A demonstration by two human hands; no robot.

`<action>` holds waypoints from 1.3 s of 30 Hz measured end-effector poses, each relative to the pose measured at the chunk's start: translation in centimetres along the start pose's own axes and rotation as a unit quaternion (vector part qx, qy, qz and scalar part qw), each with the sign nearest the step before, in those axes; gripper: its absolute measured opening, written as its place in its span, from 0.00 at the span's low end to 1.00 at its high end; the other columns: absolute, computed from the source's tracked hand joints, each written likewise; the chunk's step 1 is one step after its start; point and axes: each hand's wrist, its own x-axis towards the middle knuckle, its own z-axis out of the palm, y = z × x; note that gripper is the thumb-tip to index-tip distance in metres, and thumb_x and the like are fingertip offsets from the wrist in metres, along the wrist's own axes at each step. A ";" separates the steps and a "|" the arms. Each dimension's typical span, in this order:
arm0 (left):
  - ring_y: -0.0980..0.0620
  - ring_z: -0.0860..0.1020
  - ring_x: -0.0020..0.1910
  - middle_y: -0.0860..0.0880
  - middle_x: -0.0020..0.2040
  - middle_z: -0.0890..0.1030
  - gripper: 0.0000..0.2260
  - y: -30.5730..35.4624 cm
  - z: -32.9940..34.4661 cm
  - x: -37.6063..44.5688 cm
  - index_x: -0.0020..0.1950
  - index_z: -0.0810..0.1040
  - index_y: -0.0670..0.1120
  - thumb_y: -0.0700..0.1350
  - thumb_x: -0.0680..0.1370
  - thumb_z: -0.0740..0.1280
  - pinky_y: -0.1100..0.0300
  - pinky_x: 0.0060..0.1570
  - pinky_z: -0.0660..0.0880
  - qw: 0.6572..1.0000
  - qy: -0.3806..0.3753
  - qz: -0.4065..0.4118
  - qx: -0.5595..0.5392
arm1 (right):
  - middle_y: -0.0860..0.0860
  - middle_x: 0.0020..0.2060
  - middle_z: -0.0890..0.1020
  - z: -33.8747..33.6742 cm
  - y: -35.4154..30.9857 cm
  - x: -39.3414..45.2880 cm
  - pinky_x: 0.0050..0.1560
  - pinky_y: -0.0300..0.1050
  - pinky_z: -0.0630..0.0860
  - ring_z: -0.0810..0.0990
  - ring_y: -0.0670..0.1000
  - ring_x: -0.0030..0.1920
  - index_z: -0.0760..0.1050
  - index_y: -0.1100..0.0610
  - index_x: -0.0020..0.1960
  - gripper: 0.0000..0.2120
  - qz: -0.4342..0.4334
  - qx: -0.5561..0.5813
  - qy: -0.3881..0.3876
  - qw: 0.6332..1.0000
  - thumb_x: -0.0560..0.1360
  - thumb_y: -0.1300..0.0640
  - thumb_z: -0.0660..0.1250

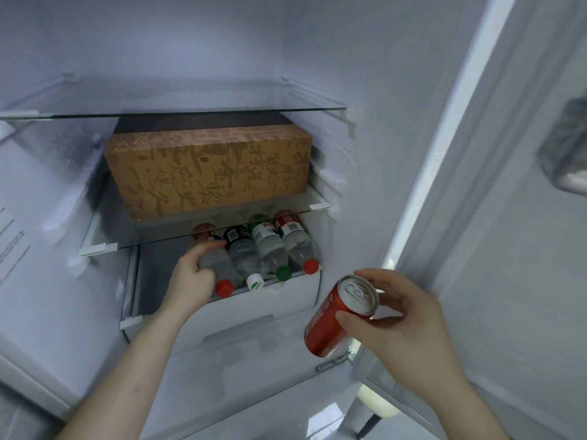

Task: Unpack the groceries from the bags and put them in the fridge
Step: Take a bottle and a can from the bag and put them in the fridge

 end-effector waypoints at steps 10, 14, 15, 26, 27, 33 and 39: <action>0.62 0.70 0.72 0.68 0.71 0.74 0.32 6.0 1.0 -8.1 0.59 0.82 0.62 0.26 0.76 0.61 0.59 0.69 0.69 0.995 -0.055 0.085 -0.005 | 0.42 0.47 0.87 -2.6 -1.6 -2.0 0.44 0.38 0.82 0.85 0.44 0.51 0.83 0.40 0.50 0.24 -0.062 0.056 0.011 0.996 0.65 0.66 0.82; 0.61 0.70 0.73 0.65 0.70 0.76 0.31 7.5 1.9 -12.3 0.60 0.82 0.59 0.26 0.74 0.60 0.50 0.76 0.65 0.991 -0.068 0.111 -0.026 | 0.44 0.50 0.88 -7.3 -3.3 -3.4 0.43 0.37 0.82 0.86 0.48 0.51 0.83 0.41 0.53 0.24 -0.131 0.055 0.047 0.989 0.66 0.66 0.82; 0.61 0.70 0.73 0.65 0.69 0.76 0.29 7.8 2.4 -13.3 0.60 0.82 0.59 0.28 0.74 0.60 0.50 0.76 0.65 0.990 -0.073 0.116 -0.026 | 0.45 0.51 0.88 -8.5 -3.6 -3.7 0.44 0.38 0.82 0.86 0.48 0.50 0.83 0.40 0.53 0.24 -0.145 0.060 0.064 0.985 0.66 0.64 0.82; 0.65 0.67 0.73 0.70 0.72 0.70 0.31 10.5 8.4 -23.5 0.63 0.77 0.66 0.30 0.74 0.64 0.57 0.73 0.66 0.976 -0.167 0.127 0.065 | 0.36 0.50 0.85 -15.9 -0.3 -5.4 0.50 0.42 0.81 0.84 0.42 0.50 0.81 0.39 0.56 0.22 -0.093 -0.025 0.070 0.993 0.67 0.58 0.82; 0.66 0.67 0.73 0.70 0.72 0.69 0.31 10.7 8.6 -24.5 0.63 0.78 0.65 0.30 0.74 0.64 0.59 0.73 0.66 0.976 -0.162 0.125 0.072 | 0.35 0.50 0.85 -16.0 0.3 -5.3 0.51 0.42 0.81 0.84 0.41 0.50 0.81 0.39 0.55 0.22 -0.079 -0.029 0.052 0.995 0.67 0.57 0.82; 0.67 0.67 0.73 0.70 0.71 0.69 0.31 10.4 8.9 -29.4 0.63 0.77 0.66 0.30 0.74 0.63 0.63 0.71 0.66 0.983 -0.127 0.096 0.093 | 0.32 0.49 0.84 -15.5 3.3 -4.8 0.49 0.35 0.78 0.82 0.33 0.50 0.79 0.36 0.53 0.21 -0.044 -0.028 0.004 0.999 0.67 0.55 0.82; 0.65 0.68 0.72 0.70 0.72 0.69 0.31 9.6 7.8 -32.2 0.64 0.76 0.67 0.31 0.74 0.64 0.62 0.71 0.67 0.984 -0.117 0.065 0.114 | 0.34 0.51 0.83 -14.9 3.9 -4.8 0.46 0.27 0.74 0.80 0.30 0.50 0.77 0.41 0.60 0.22 -0.030 -0.009 0.000 0.999 0.70 0.55 0.80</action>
